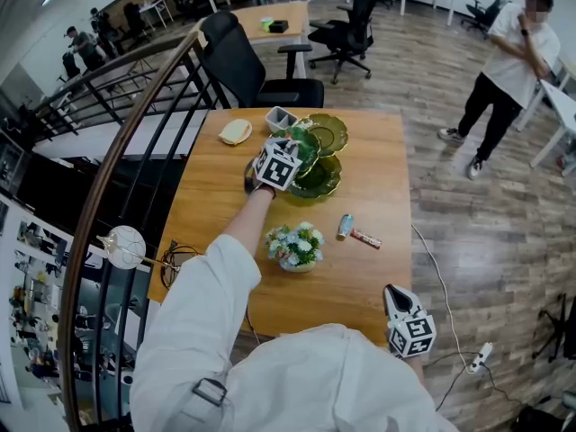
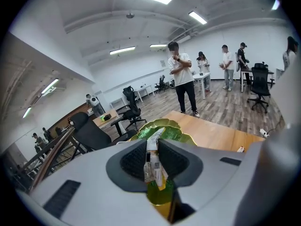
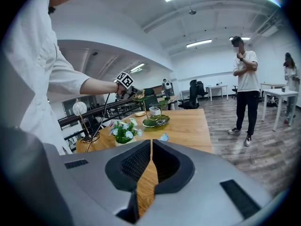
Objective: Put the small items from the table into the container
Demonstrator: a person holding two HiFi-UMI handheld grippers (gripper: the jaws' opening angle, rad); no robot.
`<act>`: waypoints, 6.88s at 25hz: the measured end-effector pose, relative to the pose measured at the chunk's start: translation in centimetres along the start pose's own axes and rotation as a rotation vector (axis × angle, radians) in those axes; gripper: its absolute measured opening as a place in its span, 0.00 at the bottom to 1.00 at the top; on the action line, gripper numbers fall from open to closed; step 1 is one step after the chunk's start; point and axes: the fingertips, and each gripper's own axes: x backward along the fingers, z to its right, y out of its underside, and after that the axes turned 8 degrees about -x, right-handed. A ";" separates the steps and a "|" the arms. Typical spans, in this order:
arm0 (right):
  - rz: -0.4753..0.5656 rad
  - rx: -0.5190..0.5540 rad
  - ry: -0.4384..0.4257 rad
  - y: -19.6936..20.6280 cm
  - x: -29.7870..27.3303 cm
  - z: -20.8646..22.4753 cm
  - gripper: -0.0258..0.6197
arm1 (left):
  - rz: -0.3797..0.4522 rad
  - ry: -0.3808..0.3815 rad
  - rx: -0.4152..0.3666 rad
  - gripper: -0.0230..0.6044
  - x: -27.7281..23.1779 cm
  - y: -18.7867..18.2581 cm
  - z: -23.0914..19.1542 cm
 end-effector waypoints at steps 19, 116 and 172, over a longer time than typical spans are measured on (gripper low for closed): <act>0.006 0.012 -0.007 -0.1 -0.2 -0.1 0.06 | 0.012 0.016 0.007 0.25 1.1 0.3 0.3; -0.050 -0.105 0.061 1.5 1.1 5.0 0.06 | -0.191 0.913 -0.991 0.42 -8.4 7.3 46.1; -0.031 -0.003 -0.064 0.0 -1.2 1.2 0.06 | 0.321 0.588 0.274 0.21 3.1 -9.2 21.7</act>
